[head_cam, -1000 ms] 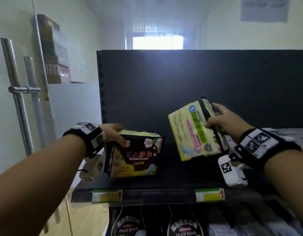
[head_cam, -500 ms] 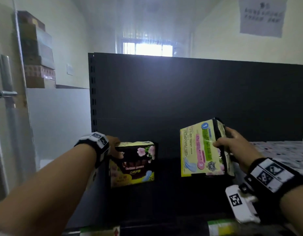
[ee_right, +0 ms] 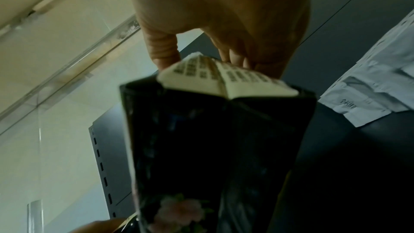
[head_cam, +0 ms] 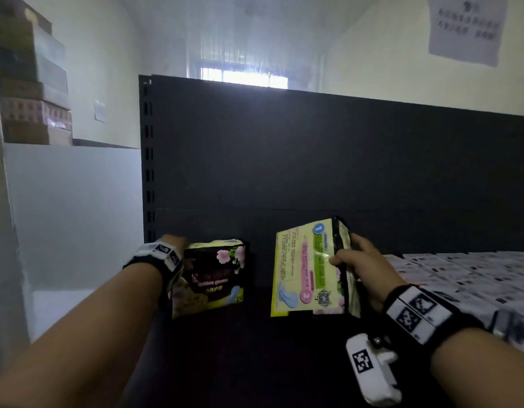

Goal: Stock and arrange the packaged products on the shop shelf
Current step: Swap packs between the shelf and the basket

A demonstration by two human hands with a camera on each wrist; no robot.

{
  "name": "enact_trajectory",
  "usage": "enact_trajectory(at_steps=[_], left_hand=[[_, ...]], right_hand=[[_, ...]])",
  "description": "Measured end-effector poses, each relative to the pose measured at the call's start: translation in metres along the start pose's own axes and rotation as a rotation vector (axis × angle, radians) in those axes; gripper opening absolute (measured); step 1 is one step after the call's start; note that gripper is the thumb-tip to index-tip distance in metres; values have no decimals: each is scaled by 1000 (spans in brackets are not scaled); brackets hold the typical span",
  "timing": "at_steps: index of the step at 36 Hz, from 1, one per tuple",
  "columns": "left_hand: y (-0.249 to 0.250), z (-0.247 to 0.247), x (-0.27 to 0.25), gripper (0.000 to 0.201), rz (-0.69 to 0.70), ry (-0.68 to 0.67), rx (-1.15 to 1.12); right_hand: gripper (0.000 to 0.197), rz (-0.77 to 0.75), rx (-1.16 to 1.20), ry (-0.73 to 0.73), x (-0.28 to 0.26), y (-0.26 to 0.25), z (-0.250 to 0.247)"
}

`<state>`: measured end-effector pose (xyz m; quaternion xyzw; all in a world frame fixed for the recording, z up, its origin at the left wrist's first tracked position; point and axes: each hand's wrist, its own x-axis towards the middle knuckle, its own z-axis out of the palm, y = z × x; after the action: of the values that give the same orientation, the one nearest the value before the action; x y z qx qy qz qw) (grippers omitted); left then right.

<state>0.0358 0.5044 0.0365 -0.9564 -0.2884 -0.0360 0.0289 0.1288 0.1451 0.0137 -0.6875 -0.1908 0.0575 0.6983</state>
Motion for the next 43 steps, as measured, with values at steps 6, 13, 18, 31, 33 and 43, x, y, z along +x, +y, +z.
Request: enact_trajectory(at_steps=[6,13,18,31,33,43], left_hand=[[-5,13,2,47,55,111,17],[1,7,-29,69,62,274,-119],[25,-30,-81,55,308,197,-869],[30,-64,-141,60,410,278,-1032],[33,-66,-150,67,466,600,-651],[31,-59,-162,55,898,1470,279]], right_hand=[[90,8,-14,-33,1,-4,22],[72,-17,74,-102,-11,-18,33],[52,-84,220,-193,-22,-39,47],[30,70,401,-427,-33,-59,70],[48,126,418,-466,-31,-58,63],[58,50,504,-600,-30,-65,59]])
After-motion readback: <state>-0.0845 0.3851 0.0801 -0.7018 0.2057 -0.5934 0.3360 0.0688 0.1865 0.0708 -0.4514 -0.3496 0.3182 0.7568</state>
